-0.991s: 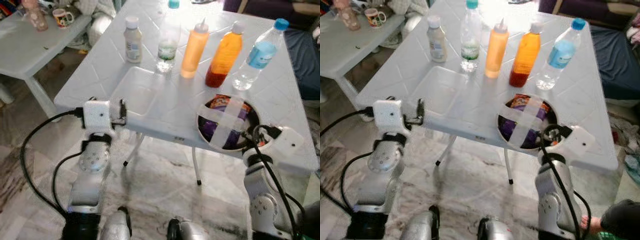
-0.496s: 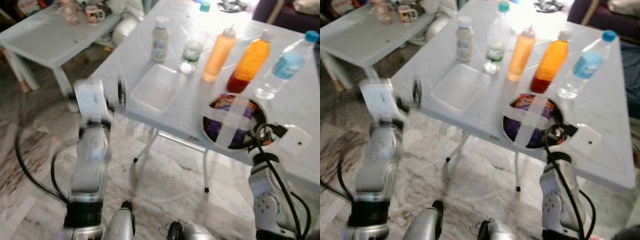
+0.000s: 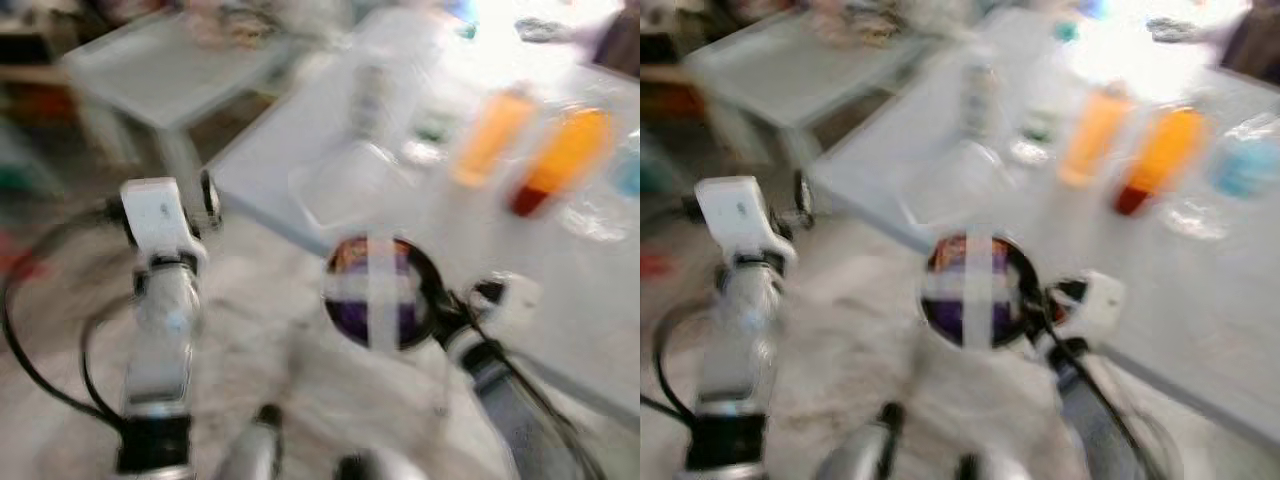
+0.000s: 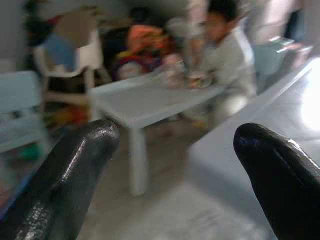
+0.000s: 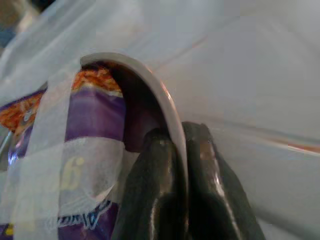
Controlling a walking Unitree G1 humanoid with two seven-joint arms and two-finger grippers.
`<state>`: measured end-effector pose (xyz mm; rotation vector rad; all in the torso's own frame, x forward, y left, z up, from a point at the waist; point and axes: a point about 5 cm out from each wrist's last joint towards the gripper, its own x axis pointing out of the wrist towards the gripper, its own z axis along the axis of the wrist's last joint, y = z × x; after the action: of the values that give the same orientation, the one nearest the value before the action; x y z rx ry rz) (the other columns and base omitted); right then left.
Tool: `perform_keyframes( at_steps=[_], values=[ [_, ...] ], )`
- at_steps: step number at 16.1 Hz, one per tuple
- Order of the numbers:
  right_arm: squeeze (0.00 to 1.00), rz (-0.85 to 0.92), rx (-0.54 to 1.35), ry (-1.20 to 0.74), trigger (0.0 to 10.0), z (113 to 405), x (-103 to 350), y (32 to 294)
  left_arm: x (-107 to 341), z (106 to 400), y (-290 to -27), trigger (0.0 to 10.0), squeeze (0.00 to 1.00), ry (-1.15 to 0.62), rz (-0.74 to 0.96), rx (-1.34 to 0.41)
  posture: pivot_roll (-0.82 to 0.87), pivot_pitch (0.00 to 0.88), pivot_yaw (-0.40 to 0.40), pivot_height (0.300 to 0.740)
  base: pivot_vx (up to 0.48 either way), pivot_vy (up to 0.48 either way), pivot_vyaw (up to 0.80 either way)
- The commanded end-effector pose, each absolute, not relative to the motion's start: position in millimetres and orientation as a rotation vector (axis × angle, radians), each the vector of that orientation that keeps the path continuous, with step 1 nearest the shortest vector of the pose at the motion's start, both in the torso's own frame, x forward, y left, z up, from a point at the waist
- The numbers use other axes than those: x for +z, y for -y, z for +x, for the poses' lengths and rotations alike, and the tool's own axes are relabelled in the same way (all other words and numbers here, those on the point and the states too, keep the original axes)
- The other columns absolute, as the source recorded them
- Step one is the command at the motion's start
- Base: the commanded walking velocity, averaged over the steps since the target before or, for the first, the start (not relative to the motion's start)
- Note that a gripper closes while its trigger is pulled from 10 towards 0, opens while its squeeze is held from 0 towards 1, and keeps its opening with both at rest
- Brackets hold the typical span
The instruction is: Restocking fridge
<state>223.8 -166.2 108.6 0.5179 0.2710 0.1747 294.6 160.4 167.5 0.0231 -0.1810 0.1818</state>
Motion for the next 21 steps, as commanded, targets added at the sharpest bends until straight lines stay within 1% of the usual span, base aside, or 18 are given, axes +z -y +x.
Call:
perform_keyframes(
  at_steps=[1,4,7,9,10,11,12,14,15,16,18,21],
  values=[
    [0.0,0.529,0.215,-0.337,10.0,214.1,101.0,163.6,168.9,293.5,-160.4,10.0,0.0,0.184,0.034,0.186,0.05,0.175,-0.056,0.74,0.0,0.0,0.8],
    [0.0,0.502,0.306,-0.41,10.0,193.2,93.2,165.1,166.1,293.0,-158.4,10.0,0.0,0.176,0.034,0.182,0.05,0.174,-0.058,0.74,0.0,0.0,0.8],
    [0.0,0.501,0.335,-0.426,10.0,192.9,90.5,163.7,163.1,292.4,-156.6,10.0,0.0,0.165,0.036,0.173,0.04,0.17,-0.056,0.74,0.0,0.0,0.8],
    [0.0,0.485,0.39,-0.396,10.0,203.2,93.1,156.6,154.5,290.0,-161.1,10.0,0.0,0.137,0.059,0.198,0.05,0.168,-0.054,0.74,0.0,0.0,0.8],
    [0.0,0.452,0.373,-0.338,10.0,215.6,96.8,156.7,144.5,287.3,-164.4,10.0,0.0,0.108,0.087,0.203,0.06,0.164,-0.055,0.74,0.0,0.0,0.8],
    [0.0,0.429,0.346,-0.304,10.0,221.4,98.7,158.9,140.3,285.3,-165.7,10.0,0.0,0.096,0.09,0.209,0.07,0.166,-0.067,0.74,0.0,0.0,0.8],
    [0.0,0.453,0.243,-0.233,10.0,234.6,99.8,165.5,125.8,276.4,-168.2,10.0,0.0,0.068,0.117,0.205,0.09,0.158,-0.075,0.74,0.0,0.0,0.78],
    [0.0,0.426,0.214,-0.212,10.0,239.5,99.1,164.1,115.0,269.6,-176.5,10.0,0.0,0.021,0.097,0.263,0.09,0.156,-0.076,0.74,0.0,0.0,0.78],
    [0.0,0.414,0.201,-0.199,10.0,245.0,99.1,161.3,108.3,263.0,-181.0,10.0,0.0,0.004,0.106,0.269,0.12,0.135,-0.088,0.74,0.0,0.0,0.78],
    [0.0,0.399,0.21,-0.18,10.0,253.4,100.8,155.8,101.0,256.7,-187.2,10.0,0.0,-0.012,0.129,0.269,0.13,0.122,-0.096,0.74,0.0,0.0,0.78],
    [0.0,0.383,0.224,-0.158,10.0,270.2,102.1,150.2,88.9,253.2,-195.8,10.0,0.0,-0.044,0.172,0.303,0.18,0.105,-0.118,0.74,0.0,0.0,0.78],
    [0.0,0.375,0.269,-0.126,10.0,285.3,108.8,141.6,91.3,255.8,-196.6,10.0,0.0,-0.035,0.186,0.314,0.24,0.112,-0.125,0.74,0.0,0.0,0.78]
  ],
)
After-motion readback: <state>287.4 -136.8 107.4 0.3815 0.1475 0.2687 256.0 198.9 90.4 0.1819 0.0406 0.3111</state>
